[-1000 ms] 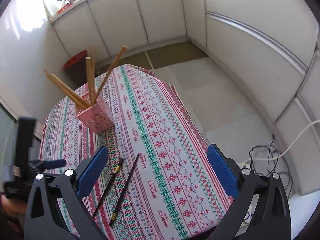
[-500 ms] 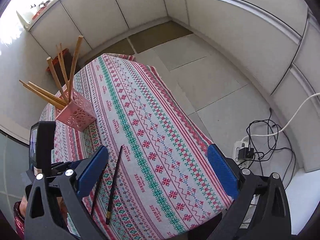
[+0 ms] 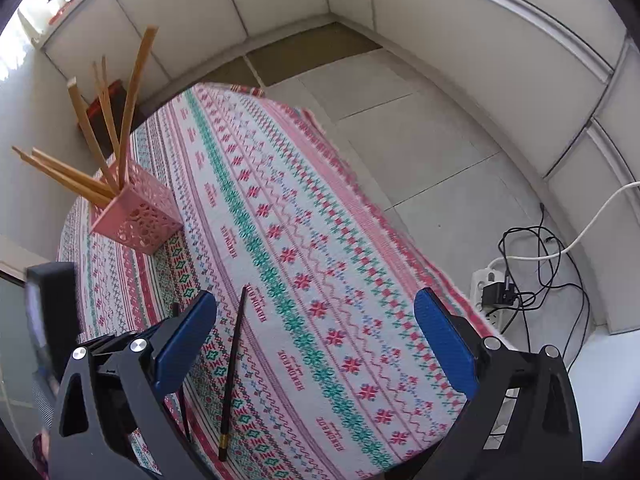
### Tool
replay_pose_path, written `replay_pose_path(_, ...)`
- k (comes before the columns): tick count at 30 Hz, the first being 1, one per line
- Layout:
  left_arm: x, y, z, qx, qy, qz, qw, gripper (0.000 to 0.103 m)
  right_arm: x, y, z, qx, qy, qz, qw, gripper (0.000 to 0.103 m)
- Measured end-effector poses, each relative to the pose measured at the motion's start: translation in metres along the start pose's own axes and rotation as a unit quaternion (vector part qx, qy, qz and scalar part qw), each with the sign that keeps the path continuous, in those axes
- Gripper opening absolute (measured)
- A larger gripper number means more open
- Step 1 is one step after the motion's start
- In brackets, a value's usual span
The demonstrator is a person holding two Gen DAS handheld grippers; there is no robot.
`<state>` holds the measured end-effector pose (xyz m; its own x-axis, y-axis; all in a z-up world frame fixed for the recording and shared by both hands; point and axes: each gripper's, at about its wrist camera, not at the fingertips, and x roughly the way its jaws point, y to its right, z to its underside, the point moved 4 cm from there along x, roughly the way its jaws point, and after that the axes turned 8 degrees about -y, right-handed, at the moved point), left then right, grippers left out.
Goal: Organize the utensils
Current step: 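Lift both dark chopsticks over the pink holder and lower them in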
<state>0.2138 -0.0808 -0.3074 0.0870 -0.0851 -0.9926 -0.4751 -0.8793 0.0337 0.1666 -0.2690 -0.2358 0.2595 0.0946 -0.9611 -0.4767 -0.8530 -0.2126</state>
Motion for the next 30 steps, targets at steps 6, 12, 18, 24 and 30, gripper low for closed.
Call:
replay_pose_path(6, -0.063, -0.028, 0.022, -0.029, 0.074, -0.005, 0.9968, 0.006, 0.041, -0.044, 0.007, -0.035, -0.053, 0.041, 0.997, 0.087)
replay_pose_path(12, -0.104, -0.045, 0.026, -0.054, 0.125, 0.004, 0.9907, 0.006, 0.095, -0.062, 0.013, -0.014, -0.133, 0.057, 0.989, 0.061)
replay_pose_path(18, -0.119, -0.053, 0.025, -0.060, 0.145, 0.007, 0.9876, 0.006, 0.105, -0.063, 0.007, -0.005, -0.081, 0.049, 0.995, 0.005)
replay_pose_path(24, -0.135, -0.050, 0.030, -0.057, 0.164, 0.009, 0.9848, 0.006, 0.081, -0.039, 0.010, 0.007, -0.057, -0.010, 0.998, 0.004)
replay_pose_path(30, -0.156, -0.051, 0.049, -0.067, 0.191, 0.018, 0.9791, 0.006, -0.005, -0.029, 0.031, -0.050, 0.048, -0.052, 0.996, 0.004)
